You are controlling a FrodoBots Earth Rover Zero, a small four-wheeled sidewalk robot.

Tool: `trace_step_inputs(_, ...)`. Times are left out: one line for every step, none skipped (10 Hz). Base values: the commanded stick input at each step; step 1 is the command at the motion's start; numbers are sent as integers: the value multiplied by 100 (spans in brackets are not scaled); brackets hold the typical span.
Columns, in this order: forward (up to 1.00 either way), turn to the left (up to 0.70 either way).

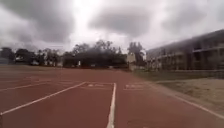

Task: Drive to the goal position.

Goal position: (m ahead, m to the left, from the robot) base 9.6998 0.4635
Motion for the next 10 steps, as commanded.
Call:
trace_step_inputs(70, 0)
trace_step_inputs(70, 0)
trace_step_inputs(70, 0)
trace_step_inputs(70, 0)
trace_step_inputs(70, 0)
trace_step_inputs(70, 0)
trace_step_inputs(70, 0)
trace_step_inputs(70, 0)
trace_step_inputs(70, 0)
trace_step_inputs(70, 0)
